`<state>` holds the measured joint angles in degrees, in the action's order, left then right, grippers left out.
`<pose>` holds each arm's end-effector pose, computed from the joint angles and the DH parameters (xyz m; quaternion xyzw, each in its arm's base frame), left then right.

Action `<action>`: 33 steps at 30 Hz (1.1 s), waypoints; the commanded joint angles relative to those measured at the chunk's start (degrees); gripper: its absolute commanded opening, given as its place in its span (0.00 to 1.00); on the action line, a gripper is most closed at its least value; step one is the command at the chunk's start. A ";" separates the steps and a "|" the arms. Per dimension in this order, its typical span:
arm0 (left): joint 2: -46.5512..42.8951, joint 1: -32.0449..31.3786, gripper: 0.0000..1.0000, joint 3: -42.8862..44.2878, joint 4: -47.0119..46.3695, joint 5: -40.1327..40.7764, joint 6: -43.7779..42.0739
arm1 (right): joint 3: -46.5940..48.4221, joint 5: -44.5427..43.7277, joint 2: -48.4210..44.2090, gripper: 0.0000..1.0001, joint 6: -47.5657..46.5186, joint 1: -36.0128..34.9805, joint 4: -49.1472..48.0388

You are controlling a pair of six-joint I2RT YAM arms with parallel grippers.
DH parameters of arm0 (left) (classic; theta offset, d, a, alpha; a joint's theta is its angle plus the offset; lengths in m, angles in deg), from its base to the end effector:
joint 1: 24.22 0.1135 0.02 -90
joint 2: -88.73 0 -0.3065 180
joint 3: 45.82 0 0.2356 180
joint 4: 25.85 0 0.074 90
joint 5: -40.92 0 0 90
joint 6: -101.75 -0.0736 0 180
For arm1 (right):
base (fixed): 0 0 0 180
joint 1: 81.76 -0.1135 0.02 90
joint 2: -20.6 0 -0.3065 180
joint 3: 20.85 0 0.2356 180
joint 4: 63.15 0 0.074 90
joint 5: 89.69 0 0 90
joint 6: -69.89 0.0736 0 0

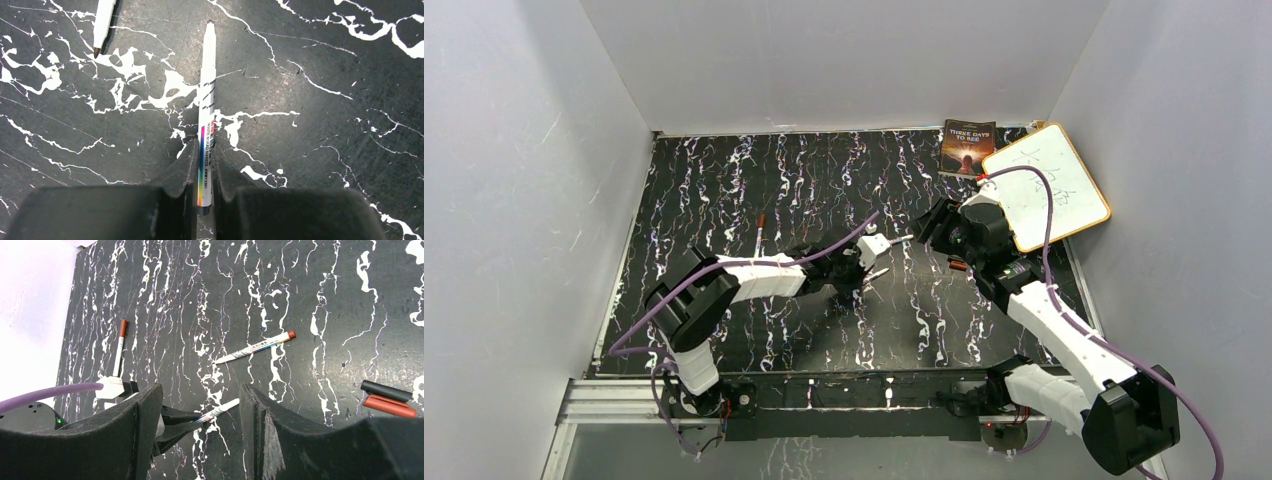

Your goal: Insert the pens into the pen caps

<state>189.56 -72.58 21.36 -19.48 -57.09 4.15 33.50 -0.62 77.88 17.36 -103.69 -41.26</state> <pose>0.2489 -0.2954 0.1895 0.4503 0.7846 -0.2061 0.3730 0.2078 0.0824 0.2974 0.1182 0.8342 0.2609 0.4712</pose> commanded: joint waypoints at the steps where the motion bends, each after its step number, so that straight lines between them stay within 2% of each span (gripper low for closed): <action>1: -0.27 -0.49 0.00 -2.97 -1.55 -1.62 3.43 | 0.57 0.24 -2.17 0.56 -0.94 0.50 -2.08; 11: -14.47 -0.16 0.00 -6.49 -7.39 0.06 8.85 | 0.54 1.93 -8.17 0.55 -1.18 0.66 -2.28; 17: -19.18 -0.16 0.00 -5.23 -8.44 0.60 10.54 | -1.39 8.48 -6.58 0.65 1.09 0.60 -2.99; 21: -22.04 -0.09 0.00 -4.99 -9.37 1.78 11.78 | -3.70 11.27 -6.66 0.68 2.54 0.66 -5.73; 23: -22.92 -0.16 0.00 -4.84 -9.76 2.02 12.18 | -3.99 12.43 -6.55 0.67 2.67 0.58 -6.70; 27: -24.19 -0.13 0.00 -3.99 -9.80 1.47 12.34 | -3.47 16.39 -3.91 0.58 2.94 0.62 -8.97; 33: -23.89 -0.17 0.00 -2.95 -10.06 -0.64 12.74 | -2.81 20.48 0.12 0.56 3.67 0.37 -13.33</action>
<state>167.55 -72.71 16.11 -27.87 -55.96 16.26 28.97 15.82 76.78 20.53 -103.34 -47.55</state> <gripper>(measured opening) 0.055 0.563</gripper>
